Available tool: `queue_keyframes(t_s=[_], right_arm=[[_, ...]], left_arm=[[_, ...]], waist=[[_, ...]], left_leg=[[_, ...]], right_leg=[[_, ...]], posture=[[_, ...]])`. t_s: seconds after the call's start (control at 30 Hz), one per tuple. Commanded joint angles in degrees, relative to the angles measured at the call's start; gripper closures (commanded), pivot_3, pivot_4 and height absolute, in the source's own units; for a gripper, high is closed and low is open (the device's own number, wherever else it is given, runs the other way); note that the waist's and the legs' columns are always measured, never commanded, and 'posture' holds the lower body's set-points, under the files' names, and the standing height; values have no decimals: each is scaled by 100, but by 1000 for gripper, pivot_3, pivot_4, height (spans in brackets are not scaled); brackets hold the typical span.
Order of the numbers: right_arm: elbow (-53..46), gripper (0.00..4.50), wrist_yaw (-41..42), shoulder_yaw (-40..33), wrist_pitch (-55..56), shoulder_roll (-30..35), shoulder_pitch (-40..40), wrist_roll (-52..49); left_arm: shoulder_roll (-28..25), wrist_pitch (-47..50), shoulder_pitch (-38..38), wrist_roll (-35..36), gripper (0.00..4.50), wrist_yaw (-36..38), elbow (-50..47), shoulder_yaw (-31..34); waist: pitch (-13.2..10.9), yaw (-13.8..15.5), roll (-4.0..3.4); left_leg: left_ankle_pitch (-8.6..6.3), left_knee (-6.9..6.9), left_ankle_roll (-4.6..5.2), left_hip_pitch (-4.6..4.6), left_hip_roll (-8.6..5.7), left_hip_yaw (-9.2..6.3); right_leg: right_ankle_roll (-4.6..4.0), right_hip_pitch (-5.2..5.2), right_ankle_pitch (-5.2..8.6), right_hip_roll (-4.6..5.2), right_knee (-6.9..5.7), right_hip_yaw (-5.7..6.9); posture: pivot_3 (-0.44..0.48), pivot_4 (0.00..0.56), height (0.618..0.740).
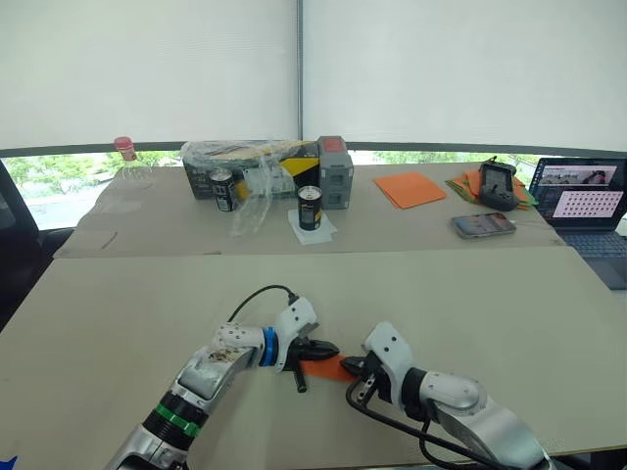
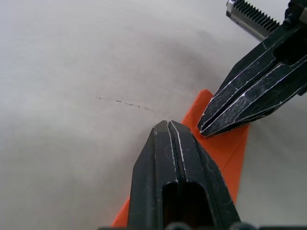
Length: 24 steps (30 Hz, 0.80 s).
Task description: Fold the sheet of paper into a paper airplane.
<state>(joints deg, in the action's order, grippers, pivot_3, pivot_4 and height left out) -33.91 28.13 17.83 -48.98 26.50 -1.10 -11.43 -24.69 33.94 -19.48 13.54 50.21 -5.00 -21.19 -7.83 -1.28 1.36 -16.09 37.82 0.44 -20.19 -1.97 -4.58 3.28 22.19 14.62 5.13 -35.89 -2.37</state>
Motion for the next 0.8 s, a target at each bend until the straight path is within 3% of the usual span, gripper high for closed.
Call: queue_keyframes(t_s=[0.03, 0.47, 0.67, 0.8], right_arm=[[284, 4461, -21, 148, -333, 119, 86, 44], [399, 4461, 16, 226, -379, 177, -29, -4], [462, 4461, 10, 261, -370, 191, -48, -40], [552, 4461, 12, 316, -363, 155, -84, -58]], left_arm=[[-337, 373, 400, -343, 4500, -332, 200, 27], [-247, 586, 619, 166, 4500, -867, 437, 893], [-44, 974, 527, 1059, 4500, -795, 388, 1643], [525, 954, 245, 2186, 4500, -765, 126, 2613]], waist=[[2, -16, 0], [5, -126, 3], [4, -128, 2], [-5, -96, 2]], left_leg=[[0, -1, 0, 1, 1, 0], [0, -3, -1, 19, 43, 2], [0, -5, -1, 29, 92, 1], [0, -6, -1, 24, 91, -1]], right_leg=[[0, 0, 0, -1, 0, 0], [12, -4, 7, -42, -2, -2], [-14, 2, -2, -97, -12, -1], [-20, 10, 0, -95, -16, 0]], posture=[[0, 150, 739], [0, 150, 739], [0, 150, 739], [0, 150, 739]])
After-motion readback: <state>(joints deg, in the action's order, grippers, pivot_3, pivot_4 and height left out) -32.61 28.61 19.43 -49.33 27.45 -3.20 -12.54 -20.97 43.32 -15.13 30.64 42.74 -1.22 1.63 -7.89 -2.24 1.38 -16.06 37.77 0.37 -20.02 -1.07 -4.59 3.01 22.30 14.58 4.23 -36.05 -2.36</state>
